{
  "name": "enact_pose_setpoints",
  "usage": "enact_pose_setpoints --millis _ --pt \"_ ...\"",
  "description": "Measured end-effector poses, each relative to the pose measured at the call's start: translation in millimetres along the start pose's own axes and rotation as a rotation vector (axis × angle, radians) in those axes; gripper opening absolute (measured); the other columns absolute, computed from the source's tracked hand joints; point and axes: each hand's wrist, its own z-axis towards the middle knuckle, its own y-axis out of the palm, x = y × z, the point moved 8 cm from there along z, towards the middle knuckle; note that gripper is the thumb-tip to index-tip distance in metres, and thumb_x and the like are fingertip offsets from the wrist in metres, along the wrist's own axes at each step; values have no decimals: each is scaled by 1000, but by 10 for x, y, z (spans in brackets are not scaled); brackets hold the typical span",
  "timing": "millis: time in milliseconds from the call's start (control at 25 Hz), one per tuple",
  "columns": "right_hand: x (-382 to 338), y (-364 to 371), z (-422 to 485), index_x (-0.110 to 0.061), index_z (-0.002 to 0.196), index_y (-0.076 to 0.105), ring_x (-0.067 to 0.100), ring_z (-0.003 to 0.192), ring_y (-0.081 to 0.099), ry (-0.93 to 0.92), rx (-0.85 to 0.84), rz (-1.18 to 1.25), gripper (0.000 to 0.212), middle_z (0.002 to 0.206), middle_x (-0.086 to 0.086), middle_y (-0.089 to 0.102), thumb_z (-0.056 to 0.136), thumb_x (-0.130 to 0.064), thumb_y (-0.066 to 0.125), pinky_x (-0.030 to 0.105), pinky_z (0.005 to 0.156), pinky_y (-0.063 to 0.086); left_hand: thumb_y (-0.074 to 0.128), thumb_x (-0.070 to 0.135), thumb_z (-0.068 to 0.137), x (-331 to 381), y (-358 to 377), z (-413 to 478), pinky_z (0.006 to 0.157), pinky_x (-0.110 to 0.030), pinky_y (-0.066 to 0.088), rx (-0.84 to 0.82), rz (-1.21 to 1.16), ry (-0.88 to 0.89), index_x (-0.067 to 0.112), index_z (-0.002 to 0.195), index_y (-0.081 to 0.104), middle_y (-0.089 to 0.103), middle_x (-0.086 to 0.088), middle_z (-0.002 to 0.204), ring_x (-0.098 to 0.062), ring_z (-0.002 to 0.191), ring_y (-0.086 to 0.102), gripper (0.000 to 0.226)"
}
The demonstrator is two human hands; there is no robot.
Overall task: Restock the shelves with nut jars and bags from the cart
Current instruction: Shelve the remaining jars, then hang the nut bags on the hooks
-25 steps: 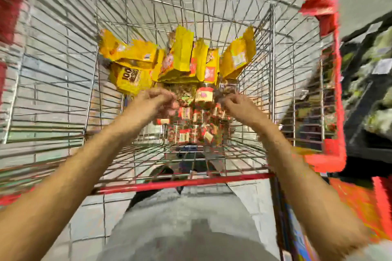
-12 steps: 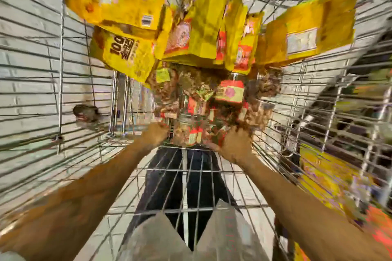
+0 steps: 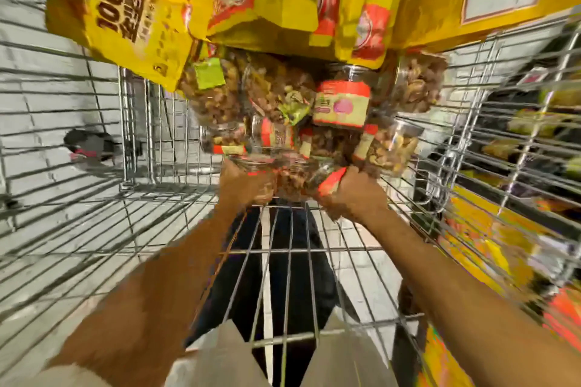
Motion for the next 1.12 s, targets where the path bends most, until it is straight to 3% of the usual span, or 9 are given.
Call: enact_pose_setpoints --millis 80,160,280,400,520,600,760,960,1120 --pt "-59 -63 -83 0 116 49 28 94 59 -40 -109 179 65 115 14 59 78 -50 66 28 76 47 78 45 71 75 -225 -53 82 -32 48 43 -24 103 8 106 57 63 -5 100 -26 94 62 55" --pt "-173 -205 -261 -2 101 60 26 87 62 -106 -139 319 59 105 17 65 78 -56 64 20 67 42 79 37 72 176 -363 -240 81 -39 54 -80 -119 181 12 95 62 70 -6 93 -25 86 67 38" --pt "-444 -724 -807 -10 84 68 25 86 64 -230 -62 499 54 88 9 71 74 -62 62 25 75 48 82 38 60 498 -750 -738 60 -24 55 -216 -231 239 16 80 67 73 2 74 -9 62 69 33" --pt "-539 -1404 -1601 -13 78 66 2 67 62 -323 141 795 42 68 -12 69 73 -54 69 11 64 46 77 40 60 996 -1144 -1492 53 -20 53 -346 -248 365 15 91 67 74 6 72 -8 61 69 41" --pt "-325 -1728 -2436 -10 105 62 9 80 65 -409 299 1146 69 83 -7 71 61 -63 68 20 75 49 76 46 55 1500 -1407 -2341 54 -25 56 -473 -254 553 18 89 71 75 5 76 -8 63 69 45" --pt "-43 -1835 -2958 -10 110 60 8 79 68 -445 446 1427 70 81 -8 73 61 -58 71 20 68 53 81 57 47 1767 -1389 -3003 61 -29 57 -612 -263 653 17 93 71 76 0 85 -12 69 70 63" --pt "663 -1675 -3940 -16 93 62 0 67 67 -451 801 1830 40 72 -12 72 69 -48 72 14 58 51 92 53 14 1936 -951 -4295 62 -35 60 -868 -237 783 12 101 65 75 -5 86 -17 73 71 100" --pt "1432 -920 -4794 -21 93 63 9 71 70 -300 1106 2078 53 76 -6 73 57 -60 67 28 67 55 93 47 16 1509 -53 -5315 59 -34 59 -1180 -129 778 14 80 78 75 -5 84 -16 74 72 73" --pt "2107 5 -5257 -23 93 62 12 80 70 -109 1361 2238 59 81 -7 74 49 -63 71 35 80 56 88 53 32 831 903 -5879 68 -36 59 -1382 88 747 10 100 74 74 -8 94 -19 85 72 81"
